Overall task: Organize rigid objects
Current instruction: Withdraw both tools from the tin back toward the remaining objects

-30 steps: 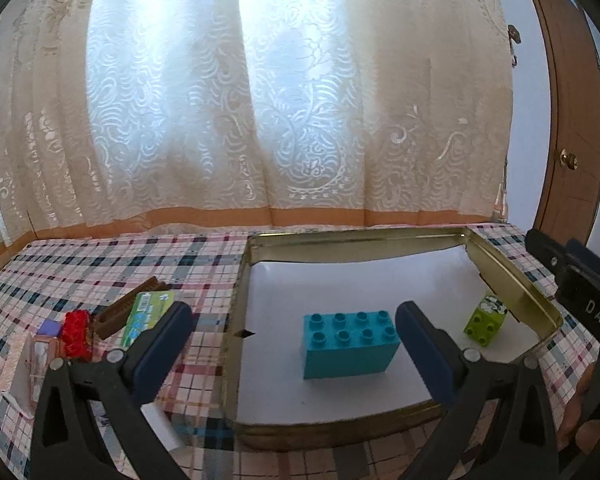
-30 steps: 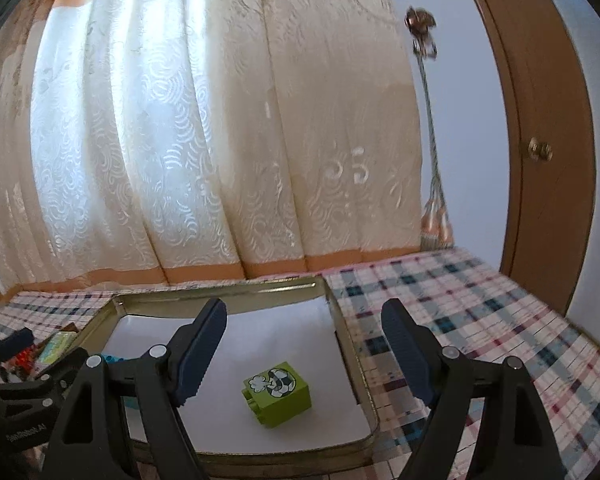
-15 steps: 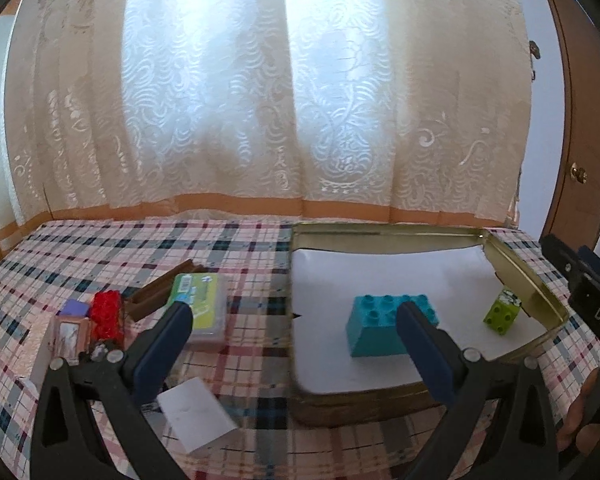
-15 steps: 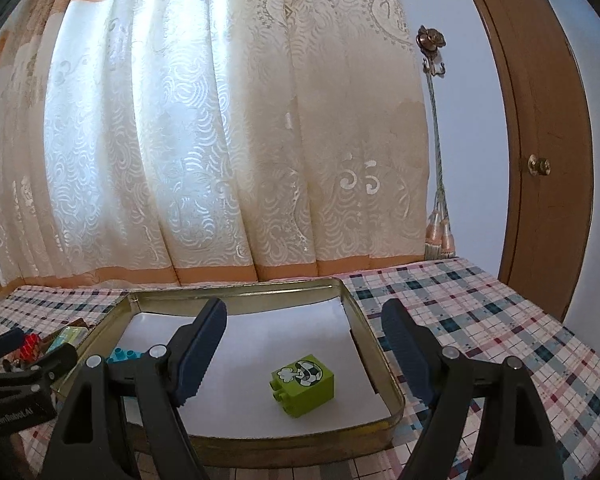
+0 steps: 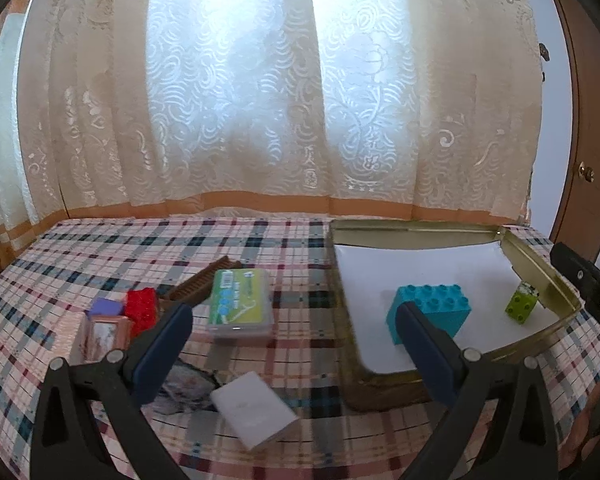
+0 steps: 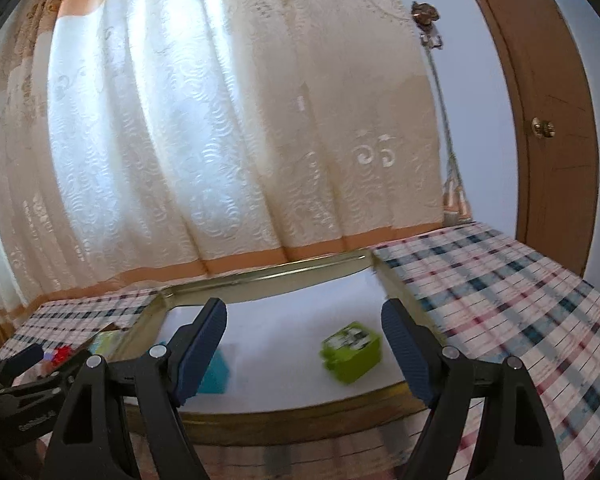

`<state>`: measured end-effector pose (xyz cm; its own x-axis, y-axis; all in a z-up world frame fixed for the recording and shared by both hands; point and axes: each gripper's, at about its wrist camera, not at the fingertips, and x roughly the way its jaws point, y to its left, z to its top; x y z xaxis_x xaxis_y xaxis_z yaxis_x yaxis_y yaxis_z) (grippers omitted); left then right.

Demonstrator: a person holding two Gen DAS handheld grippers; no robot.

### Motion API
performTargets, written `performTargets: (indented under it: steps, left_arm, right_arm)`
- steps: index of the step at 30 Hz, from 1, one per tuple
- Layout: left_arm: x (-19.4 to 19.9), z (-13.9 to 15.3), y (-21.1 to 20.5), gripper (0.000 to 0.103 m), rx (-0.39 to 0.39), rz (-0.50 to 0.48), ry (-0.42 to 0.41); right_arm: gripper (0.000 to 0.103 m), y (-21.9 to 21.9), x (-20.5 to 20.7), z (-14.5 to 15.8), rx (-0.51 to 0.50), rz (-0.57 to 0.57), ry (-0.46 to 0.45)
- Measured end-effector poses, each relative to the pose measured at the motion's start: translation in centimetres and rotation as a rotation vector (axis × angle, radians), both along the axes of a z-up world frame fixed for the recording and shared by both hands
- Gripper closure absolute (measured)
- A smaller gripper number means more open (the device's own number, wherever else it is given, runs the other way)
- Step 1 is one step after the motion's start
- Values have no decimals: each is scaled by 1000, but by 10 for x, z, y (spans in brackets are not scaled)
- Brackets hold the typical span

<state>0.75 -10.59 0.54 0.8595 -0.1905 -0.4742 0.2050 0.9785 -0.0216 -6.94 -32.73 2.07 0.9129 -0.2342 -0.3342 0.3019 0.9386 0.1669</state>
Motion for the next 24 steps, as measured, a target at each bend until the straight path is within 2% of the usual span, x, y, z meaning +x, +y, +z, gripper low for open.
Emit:
performTargets:
  steps: [8,24]
  left_arm:
    - [2,0,29,0,-5,36,3]
    - [5,-1,69,0,6,79,6]
  right_arm:
    - [21,43,5,1,-53,66,5]
    - [21,104,17,-2,-71,186,35]
